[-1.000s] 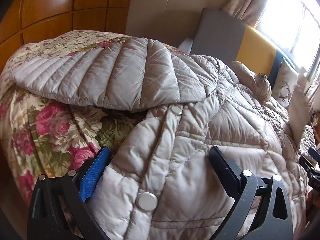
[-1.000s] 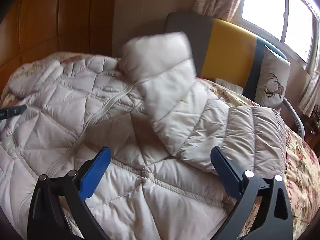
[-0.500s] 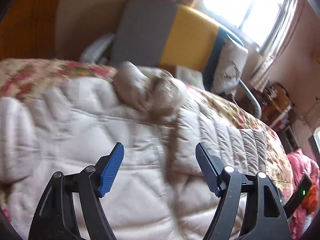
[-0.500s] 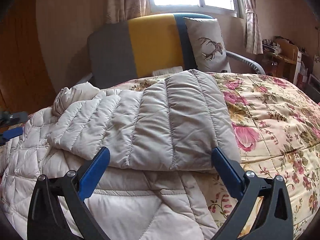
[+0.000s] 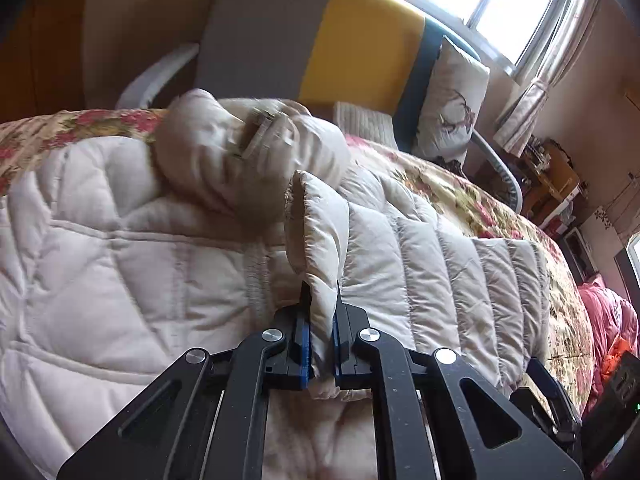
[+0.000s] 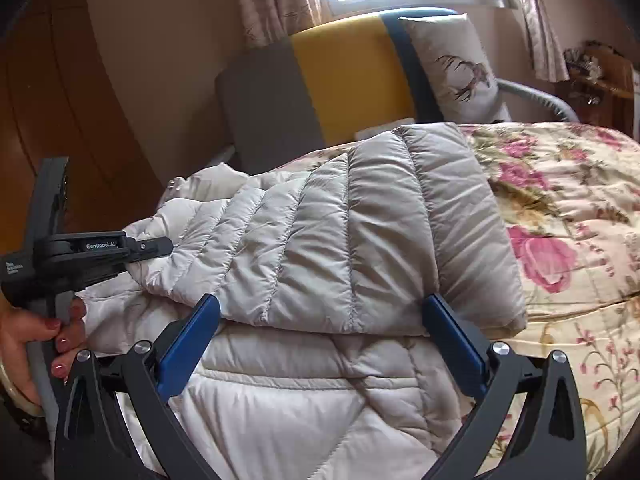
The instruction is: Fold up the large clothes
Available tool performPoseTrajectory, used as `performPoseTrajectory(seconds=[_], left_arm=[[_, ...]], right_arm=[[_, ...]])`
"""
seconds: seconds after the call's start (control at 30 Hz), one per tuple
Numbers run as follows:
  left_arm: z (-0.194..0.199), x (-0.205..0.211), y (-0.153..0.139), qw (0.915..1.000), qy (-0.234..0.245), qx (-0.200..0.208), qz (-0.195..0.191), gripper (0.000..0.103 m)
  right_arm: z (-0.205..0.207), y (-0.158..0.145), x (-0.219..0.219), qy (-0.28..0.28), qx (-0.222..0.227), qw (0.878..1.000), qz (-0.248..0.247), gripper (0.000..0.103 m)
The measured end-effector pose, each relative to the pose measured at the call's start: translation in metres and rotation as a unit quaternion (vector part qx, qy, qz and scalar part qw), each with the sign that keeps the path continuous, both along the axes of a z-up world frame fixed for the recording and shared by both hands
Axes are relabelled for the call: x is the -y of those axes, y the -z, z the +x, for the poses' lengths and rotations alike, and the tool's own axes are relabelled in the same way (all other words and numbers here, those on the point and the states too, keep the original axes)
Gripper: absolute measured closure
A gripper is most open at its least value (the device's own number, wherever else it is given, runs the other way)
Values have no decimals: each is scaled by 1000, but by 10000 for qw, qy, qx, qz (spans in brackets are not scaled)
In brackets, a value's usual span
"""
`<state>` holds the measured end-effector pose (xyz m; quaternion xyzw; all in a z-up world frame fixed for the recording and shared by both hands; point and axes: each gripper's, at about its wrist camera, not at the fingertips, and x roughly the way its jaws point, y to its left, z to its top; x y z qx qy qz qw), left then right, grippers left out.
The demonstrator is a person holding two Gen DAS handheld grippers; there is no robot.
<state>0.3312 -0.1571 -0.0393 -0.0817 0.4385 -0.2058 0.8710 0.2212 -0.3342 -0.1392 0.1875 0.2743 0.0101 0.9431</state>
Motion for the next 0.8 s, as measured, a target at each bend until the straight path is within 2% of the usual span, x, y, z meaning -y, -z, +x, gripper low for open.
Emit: performPoseTrajectory(seconds=[0.1, 0.3, 0.4, 0.6, 0.67, 0.8], left_arm=[[-12, -25, -1, 9998, -153, 56, -151, 96], [-36, -75, -4, 9965, -586, 200, -562, 97], [-44, -98, -1, 9931, -931, 268, -660, 97], [-55, -135, 26, 9890, -1265, 139, -747, 98], [-59, -134, 33, 9895, -1234, 206, -722, 97], [-70, -134, 37, 9893, -1215, 322, -737, 97]], right_arm=[[-5, 0, 10, -400, 334, 9969, 588, 2], [-18, -3, 35, -371, 1017, 9841, 1411, 2], [-18, -3, 35, -504, 1036, 9818, 1513, 2], [-5, 1, 23, -1312, 547, 9733, 1800, 2], [-7, 0, 24, -1202, 527, 9760, 1736, 2], [-11, -14, 28, -639, 837, 9852, 1350, 2]])
